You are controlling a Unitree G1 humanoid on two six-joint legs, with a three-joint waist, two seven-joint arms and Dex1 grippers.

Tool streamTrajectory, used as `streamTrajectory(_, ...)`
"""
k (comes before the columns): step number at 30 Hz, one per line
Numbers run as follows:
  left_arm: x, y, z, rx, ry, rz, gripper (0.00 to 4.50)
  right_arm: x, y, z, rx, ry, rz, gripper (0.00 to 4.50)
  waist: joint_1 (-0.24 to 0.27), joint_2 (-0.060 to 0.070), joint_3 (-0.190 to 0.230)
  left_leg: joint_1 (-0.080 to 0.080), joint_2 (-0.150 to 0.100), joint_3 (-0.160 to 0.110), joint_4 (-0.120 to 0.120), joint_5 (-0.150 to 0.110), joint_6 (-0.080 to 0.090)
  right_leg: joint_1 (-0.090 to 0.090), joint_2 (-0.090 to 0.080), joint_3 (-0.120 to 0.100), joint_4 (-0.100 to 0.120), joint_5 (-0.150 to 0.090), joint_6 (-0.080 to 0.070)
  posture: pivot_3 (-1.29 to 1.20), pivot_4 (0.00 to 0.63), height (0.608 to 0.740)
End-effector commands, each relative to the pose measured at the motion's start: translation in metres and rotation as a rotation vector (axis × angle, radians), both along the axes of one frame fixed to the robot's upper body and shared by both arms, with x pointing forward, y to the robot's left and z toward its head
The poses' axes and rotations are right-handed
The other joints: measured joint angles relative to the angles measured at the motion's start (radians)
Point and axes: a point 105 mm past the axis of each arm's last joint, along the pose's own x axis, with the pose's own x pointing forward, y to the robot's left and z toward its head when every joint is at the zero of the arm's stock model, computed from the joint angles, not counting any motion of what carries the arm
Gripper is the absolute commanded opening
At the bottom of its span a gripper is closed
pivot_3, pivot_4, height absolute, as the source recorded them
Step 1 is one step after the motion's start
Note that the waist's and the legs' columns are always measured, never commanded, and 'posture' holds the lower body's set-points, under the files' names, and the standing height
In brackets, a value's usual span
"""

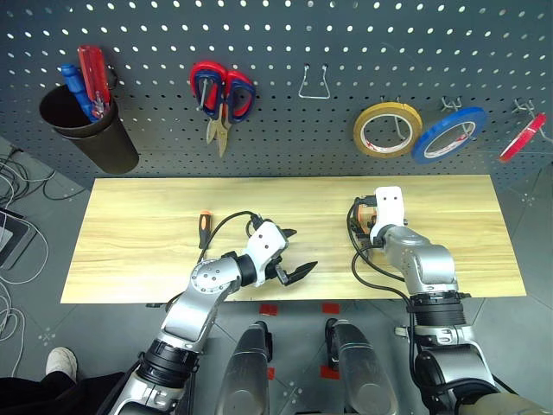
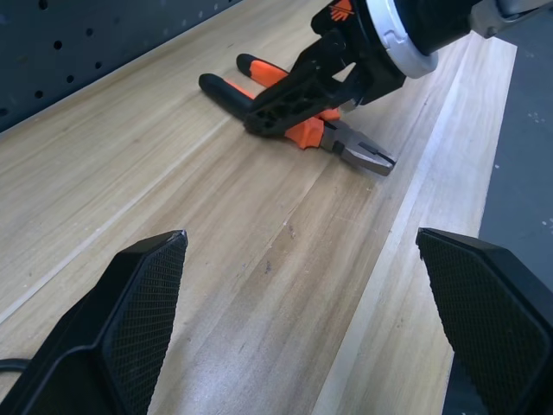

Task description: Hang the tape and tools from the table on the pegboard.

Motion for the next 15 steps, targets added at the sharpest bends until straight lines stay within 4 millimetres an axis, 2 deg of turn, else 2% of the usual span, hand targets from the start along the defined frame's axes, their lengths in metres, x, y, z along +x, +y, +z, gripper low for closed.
streamTrajectory(1, -0.005, -0.003, 0.008, -0.023, -0.028, -0.013, 4.50, -0.013, -0.002, -0.010, 0.001, 0.053, 0.011, 3.02, 0.001, 0.000, 0.000, 0.000, 0.000, 0.000, 0.000, 0.000, 0.000, 0.000, 0.000, 0.000, 0.000, 0.000, 0.000, 0.12, 0.460, 0.740)
streamTrajectory(9, -0.002, -0.005, 0.008, -0.027, -0.029, -0.015, 4.50, -0.026, 0.000, -0.012, -0.002, 0.105, 0.058, 3.02, 0.002, 0.000, 0.000, 0.000, 0.000, 0.000, -0.001, 0.000, 0.000, 0.000, 0.000, 0.000, -0.001, 0.000, 0.000, 0.09, 0.455, 0.740)
streamTrajectory(15, -0.002, -0.007, 0.009, -0.031, -0.032, -0.023, 4.50, -0.032, 0.005, -0.015, -0.029, 0.142, 0.185, 3.02, 0.001, 0.000, 0.000, 0.000, 0.000, 0.000, -0.001, 0.000, 0.000, 0.001, 0.000, 0.000, -0.003, 0.000, 0.000, 0.09, 0.443, 0.740)
